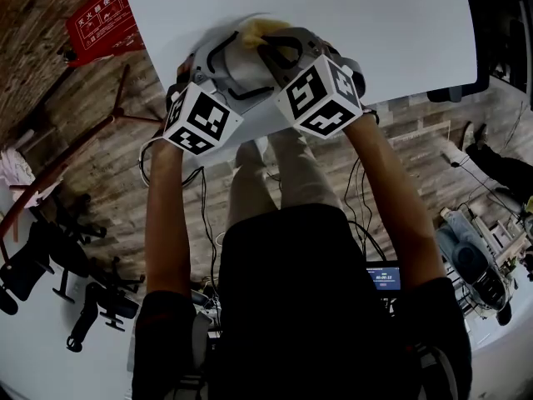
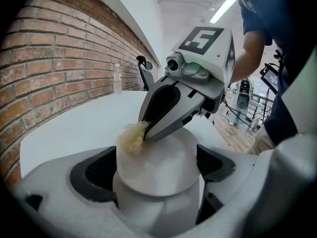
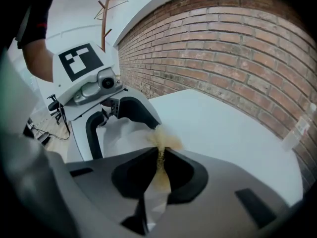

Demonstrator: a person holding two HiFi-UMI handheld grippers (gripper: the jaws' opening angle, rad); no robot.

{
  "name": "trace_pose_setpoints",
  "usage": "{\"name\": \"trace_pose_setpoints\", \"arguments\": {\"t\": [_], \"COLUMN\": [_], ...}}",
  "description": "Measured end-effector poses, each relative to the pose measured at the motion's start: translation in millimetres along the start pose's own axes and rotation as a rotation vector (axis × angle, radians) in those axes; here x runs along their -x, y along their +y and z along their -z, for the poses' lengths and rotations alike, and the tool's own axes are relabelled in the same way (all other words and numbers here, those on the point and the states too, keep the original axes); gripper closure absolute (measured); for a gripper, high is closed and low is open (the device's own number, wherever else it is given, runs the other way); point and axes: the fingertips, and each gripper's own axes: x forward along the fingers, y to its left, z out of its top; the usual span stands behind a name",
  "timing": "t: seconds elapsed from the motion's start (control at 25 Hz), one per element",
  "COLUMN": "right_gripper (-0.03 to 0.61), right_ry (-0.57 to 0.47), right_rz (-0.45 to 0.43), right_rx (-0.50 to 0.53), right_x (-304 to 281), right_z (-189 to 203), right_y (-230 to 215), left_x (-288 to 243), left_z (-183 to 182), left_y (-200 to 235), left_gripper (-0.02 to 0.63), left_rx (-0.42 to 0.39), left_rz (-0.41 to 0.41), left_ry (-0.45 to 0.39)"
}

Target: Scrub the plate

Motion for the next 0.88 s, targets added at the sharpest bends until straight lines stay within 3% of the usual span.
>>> {"name": "trace_pose_setpoints", "arguments": {"t": [0.88], "right_gripper": [0.525], "right_ry": [0.050], "right_rz": [-0.060], "right_rx": [-0.029], "right_x": [-8], "right_z": [5], "right_y": [11], "left_x": [1], "left_z": [-1], "left_y": [-1], "left_gripper": [0.132], "left_rx": [-0.002], "left_rz": [-0.001], "left_ry": [-0.003]}}
